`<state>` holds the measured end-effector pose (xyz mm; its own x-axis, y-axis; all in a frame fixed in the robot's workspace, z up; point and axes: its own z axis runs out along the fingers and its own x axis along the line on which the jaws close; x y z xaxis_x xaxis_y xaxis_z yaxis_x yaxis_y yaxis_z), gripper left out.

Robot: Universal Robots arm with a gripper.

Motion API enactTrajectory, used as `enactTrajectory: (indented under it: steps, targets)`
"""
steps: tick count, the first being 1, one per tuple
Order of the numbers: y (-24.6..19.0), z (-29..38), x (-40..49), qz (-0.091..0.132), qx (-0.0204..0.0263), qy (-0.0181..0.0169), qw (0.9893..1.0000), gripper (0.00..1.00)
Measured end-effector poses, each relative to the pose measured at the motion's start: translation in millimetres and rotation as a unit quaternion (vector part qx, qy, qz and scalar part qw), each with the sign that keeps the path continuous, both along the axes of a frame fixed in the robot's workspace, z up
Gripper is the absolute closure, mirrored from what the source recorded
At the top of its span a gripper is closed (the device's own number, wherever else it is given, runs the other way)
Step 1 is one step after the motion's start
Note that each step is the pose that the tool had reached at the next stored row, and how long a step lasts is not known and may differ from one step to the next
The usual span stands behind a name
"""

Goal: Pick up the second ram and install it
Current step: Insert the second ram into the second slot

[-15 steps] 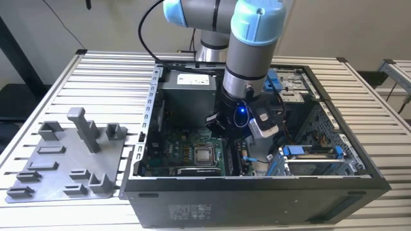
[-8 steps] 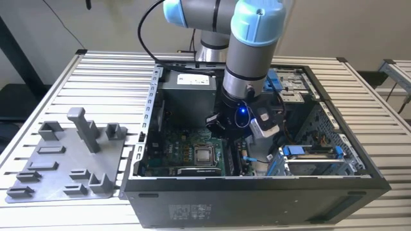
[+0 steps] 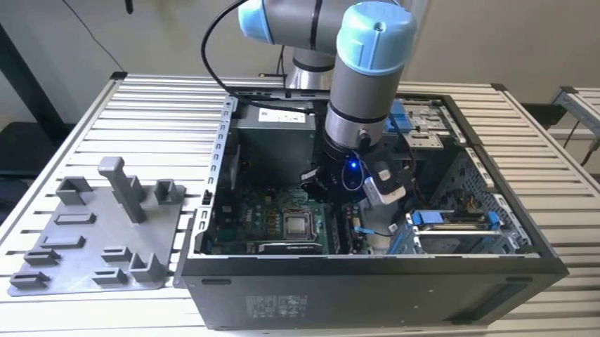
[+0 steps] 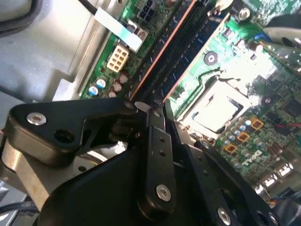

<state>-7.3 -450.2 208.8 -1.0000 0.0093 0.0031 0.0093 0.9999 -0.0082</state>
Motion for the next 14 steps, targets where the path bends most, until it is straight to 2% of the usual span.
enactTrajectory:
  steps: [9,10,14]
  targets:
    - [0.2,-0.4,0.0,0.000,0.0004,0.0012,1.0000,0.85]
    - [0.1,0.6,0.1,0.000,-0.0013,0.0015,1.0000,0.78]
    - [0.0,18.4,0.1,0.000,-0.0016,0.0016,1.0000,0.78]
